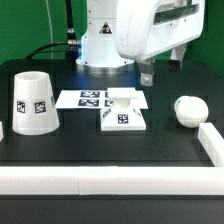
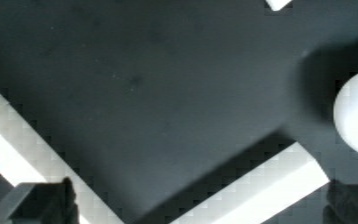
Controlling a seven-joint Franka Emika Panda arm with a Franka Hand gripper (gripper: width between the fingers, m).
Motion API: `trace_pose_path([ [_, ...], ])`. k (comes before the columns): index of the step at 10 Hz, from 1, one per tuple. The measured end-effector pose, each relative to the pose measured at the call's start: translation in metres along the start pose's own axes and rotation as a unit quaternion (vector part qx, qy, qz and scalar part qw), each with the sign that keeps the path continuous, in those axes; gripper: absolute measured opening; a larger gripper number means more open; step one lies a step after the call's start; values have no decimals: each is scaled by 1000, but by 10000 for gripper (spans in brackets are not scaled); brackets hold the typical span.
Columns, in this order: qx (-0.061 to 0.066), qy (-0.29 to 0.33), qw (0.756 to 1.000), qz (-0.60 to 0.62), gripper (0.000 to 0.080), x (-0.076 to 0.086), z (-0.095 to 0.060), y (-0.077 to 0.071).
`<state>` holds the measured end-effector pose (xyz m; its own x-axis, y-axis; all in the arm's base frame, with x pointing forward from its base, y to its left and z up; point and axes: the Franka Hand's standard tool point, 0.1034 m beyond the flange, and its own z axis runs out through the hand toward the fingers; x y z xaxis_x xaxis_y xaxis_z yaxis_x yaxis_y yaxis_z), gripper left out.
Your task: Assemble lamp
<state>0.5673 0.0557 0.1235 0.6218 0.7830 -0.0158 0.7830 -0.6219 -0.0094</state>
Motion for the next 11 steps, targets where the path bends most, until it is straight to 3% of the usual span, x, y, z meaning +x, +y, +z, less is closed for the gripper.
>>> trace_pose_path([
  [6,0,0,1000,1,699,-1,0,0],
  [8,-10,1,999,52,699,-45,3,-14],
  [9,-8,-4,997,82,699,-65,10,-25],
  [11,-11,-2,996,94,699,-83,23,-31],
])
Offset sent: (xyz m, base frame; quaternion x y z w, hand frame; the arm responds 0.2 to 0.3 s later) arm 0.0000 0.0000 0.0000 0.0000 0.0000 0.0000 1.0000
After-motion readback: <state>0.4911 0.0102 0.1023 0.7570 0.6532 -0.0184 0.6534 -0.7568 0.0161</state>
